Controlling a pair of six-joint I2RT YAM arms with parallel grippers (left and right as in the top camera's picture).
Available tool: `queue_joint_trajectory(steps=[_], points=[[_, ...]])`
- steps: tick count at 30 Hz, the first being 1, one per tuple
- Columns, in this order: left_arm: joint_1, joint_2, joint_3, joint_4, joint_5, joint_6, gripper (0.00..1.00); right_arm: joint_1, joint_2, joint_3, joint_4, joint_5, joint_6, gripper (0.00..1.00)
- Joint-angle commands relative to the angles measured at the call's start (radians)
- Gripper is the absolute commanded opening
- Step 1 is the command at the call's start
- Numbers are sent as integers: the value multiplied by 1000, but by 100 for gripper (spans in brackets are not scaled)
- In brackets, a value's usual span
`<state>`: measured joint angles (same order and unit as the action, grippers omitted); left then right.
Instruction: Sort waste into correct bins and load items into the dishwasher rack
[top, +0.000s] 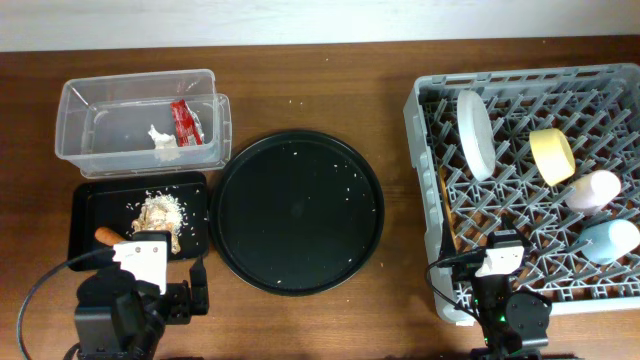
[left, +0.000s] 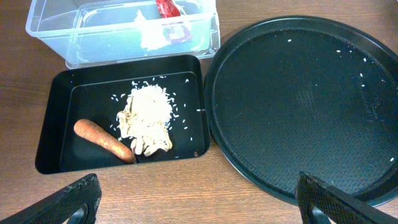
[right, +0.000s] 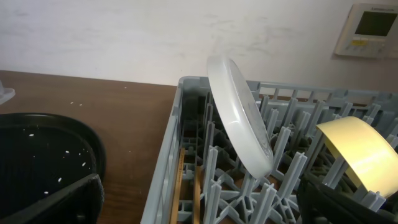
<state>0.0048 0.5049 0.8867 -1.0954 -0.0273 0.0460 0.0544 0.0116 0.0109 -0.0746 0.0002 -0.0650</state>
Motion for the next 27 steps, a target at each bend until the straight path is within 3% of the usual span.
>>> queue_joint_trajectory(steps=[1,5,11,15,16,18,27], points=[[-4,-5,-2,3,-6,16,99,5,-8,-5,-7,9,-6,98],[-62,-61,-45,20,-31,16,99,5,-8,-5,-7,9,-6,98],[-97,-423,-573,589,-49,16,99,5,-8,-5,-7,9,-6,98],[-94,-500,-881,1146,-12,53,99,5,-8,-5,-7,9,-6,98],[-93,-500,-879,1131,5,109,99,5,-8,-5,-7,9,-6,98],[-94,-500,-879,1012,23,98,99,5,-8,-5,-7,9,-6,98],[-94,-500,-878,1012,28,98,99,5,-8,-5,-7,9,-6,98]])
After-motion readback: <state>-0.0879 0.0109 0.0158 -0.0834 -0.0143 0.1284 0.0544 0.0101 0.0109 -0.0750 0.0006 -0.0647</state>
